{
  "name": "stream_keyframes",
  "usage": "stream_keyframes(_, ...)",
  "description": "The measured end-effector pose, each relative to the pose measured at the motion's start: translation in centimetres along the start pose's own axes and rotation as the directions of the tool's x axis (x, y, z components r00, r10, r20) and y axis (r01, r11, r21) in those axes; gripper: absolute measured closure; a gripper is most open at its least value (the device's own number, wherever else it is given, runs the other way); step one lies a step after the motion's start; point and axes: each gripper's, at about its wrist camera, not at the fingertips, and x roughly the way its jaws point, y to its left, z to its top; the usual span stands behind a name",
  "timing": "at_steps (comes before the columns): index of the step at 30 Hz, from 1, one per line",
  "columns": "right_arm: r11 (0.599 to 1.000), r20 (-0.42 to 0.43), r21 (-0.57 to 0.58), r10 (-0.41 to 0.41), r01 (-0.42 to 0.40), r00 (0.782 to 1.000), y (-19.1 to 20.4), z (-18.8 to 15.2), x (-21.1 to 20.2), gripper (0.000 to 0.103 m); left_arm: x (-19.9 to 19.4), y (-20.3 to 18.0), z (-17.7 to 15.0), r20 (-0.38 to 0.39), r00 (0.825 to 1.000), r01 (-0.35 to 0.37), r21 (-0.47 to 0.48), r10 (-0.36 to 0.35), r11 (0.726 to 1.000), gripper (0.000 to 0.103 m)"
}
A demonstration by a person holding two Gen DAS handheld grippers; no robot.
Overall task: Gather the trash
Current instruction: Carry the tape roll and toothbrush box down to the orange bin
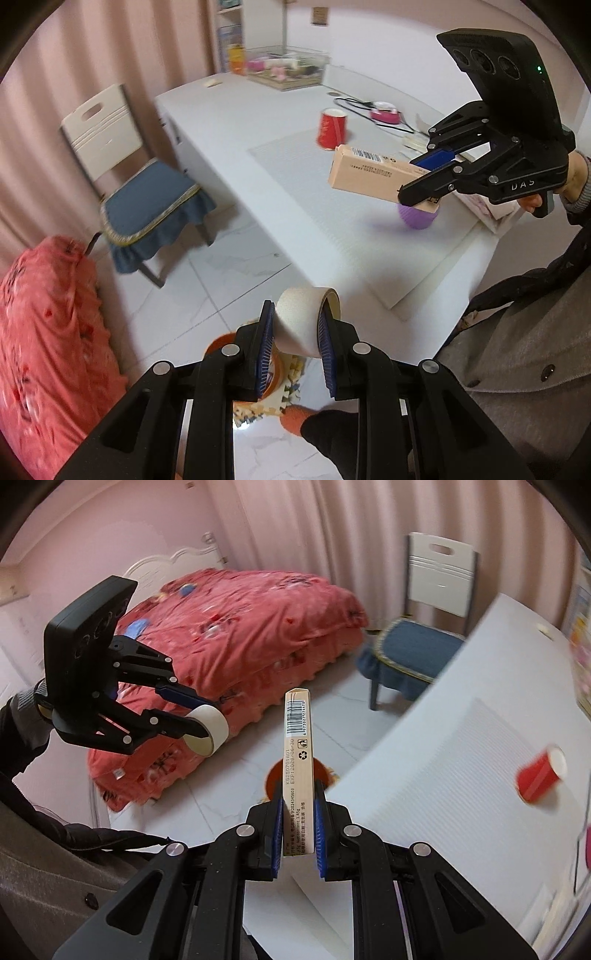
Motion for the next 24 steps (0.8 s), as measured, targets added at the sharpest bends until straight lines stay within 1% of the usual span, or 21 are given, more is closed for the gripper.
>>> stream_keyframes(6,0.995,-0.031,-0.078,0.055,-0.058,0.998,3.1,3.2,3.5,0.088,-1.0,2.7,-2.3,-0.006,0.999,-0.039,-0.086,0.039,0.996,0.078)
stream_keyframes(10,0.99,-0.055,-0.112,0.084,-0.09,0.995,5.0,5.3,6.2,0.088,-1.2,4.5,-3.8,-0.015,0.999,-0.048,-0.128,0.046,0.991,0.078)
stream_keyframes(16,0.982,-0.089,-0.135,0.118,-0.13,0.989,6.9,8.6,10.8,0.088,-0.2,7.2,-5.4,-0.035,0.999,-0.047,-0.176,0.041,0.983,0.078)
stream_keyframes(19,0.98,-0.109,-0.136,0.128,-0.143,0.986,7.3,9.6,12.8,0.088,0.5,8.9,-6.2,-0.04,0.999,-0.037,-0.2,0.03,0.979,0.078)
stream_keyframes(24,0.98,-0.155,-0.129,0.132,-0.152,0.979,7.4,11.3,17.3,0.088,2.3,11.7,-7.5,-0.059,0.998,-0.021,-0.223,0.009,0.975,0.078)
